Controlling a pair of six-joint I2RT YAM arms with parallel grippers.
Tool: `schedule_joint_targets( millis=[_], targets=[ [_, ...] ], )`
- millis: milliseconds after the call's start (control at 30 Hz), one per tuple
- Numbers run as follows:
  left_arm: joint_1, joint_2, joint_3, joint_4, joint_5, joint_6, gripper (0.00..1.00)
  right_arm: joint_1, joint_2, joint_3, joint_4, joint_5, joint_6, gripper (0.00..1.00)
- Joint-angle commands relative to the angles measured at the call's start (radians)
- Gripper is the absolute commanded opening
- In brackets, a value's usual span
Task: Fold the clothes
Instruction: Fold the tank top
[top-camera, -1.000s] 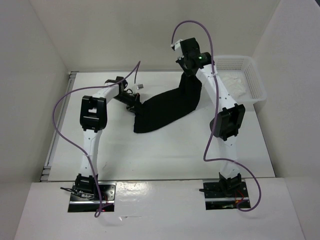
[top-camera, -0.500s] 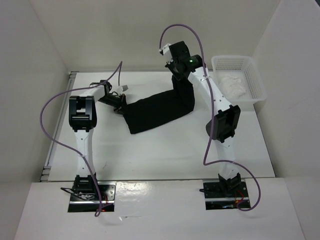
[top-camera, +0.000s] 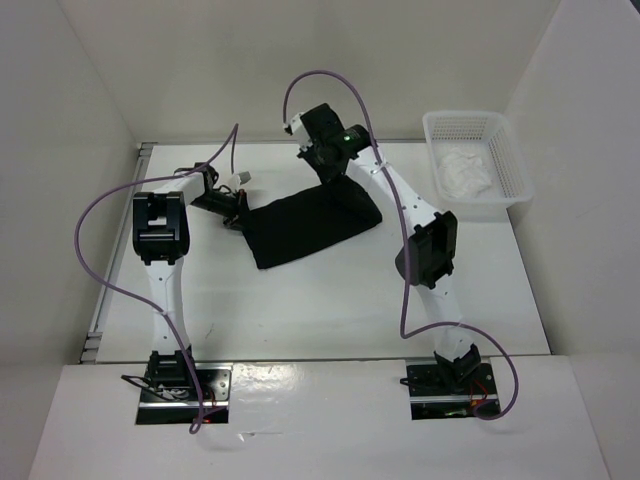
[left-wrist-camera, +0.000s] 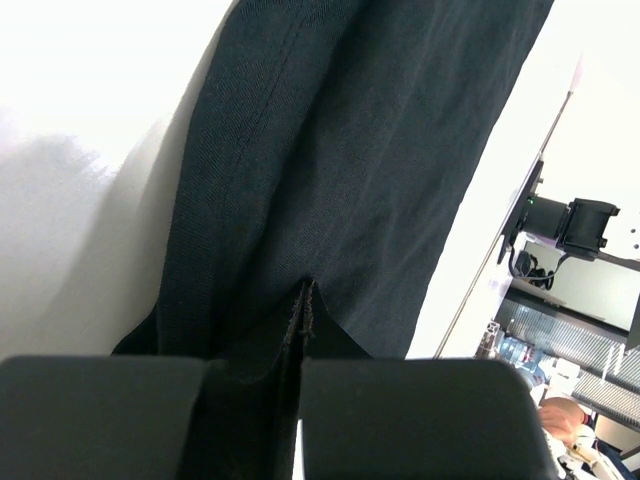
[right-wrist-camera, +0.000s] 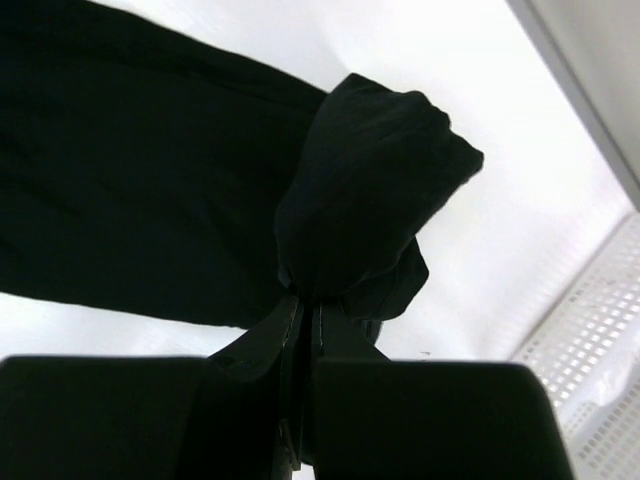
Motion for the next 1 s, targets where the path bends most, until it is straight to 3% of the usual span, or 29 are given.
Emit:
schedule_joint_targets(
  millis=[0,967],
  targets=[
    [0.005,-0.002,-0.025,0.029,-0.114,0.055,0.0,0.024,-0.003,0.004,-0.006,-0.016,0.038,0.0],
    [0.005,-0.002,-0.034,0.029,-0.105,0.065,0.0,0.132,-0.087,-0.019,0.034,0.091,0.01,0.0]
  ],
)
